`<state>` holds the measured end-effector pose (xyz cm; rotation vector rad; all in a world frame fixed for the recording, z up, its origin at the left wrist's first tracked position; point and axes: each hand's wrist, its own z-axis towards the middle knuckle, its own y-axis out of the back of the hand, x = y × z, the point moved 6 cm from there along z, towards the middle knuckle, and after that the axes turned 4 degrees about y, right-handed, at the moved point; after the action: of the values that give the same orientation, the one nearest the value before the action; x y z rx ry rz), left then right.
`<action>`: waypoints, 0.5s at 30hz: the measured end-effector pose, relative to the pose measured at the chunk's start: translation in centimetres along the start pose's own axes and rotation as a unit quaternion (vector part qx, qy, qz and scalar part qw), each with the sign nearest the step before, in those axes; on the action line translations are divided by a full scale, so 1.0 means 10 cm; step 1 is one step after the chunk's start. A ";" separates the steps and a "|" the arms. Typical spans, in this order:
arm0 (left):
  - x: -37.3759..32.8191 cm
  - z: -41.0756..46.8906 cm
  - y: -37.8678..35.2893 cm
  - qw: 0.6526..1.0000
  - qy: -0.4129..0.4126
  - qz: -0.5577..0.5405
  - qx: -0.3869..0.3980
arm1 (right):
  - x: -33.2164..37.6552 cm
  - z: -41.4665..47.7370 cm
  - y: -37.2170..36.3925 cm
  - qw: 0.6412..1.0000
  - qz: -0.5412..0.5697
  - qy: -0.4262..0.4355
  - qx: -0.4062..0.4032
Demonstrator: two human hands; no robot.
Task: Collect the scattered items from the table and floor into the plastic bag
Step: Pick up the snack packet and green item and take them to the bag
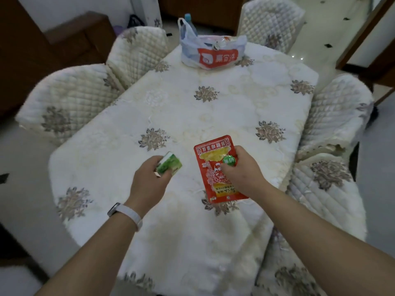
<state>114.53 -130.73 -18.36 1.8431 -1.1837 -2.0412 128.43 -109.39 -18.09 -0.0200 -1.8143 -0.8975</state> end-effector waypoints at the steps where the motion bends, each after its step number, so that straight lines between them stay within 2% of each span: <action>1: -0.02 -0.09 0.08 1.000 0.004 -0.001 -0.015 | 0.08 -0.04 -0.02 1.000 0.000 0.015 0.007; 8: 0.14 -0.65 0.72 0.995 0.028 -0.005 -0.091 | 0.69 -0.27 -0.40 0.995 0.006 0.083 0.057; 15: 0.80 -0.92 1.43 0.987 0.078 -0.036 -0.135 | 1.32 -0.41 -1.20 0.986 -0.007 0.121 0.118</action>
<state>115.32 -149.21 -14.97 1.8937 -0.7684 -1.9374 121.02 -125.45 -13.52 0.2432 -1.6814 -0.6590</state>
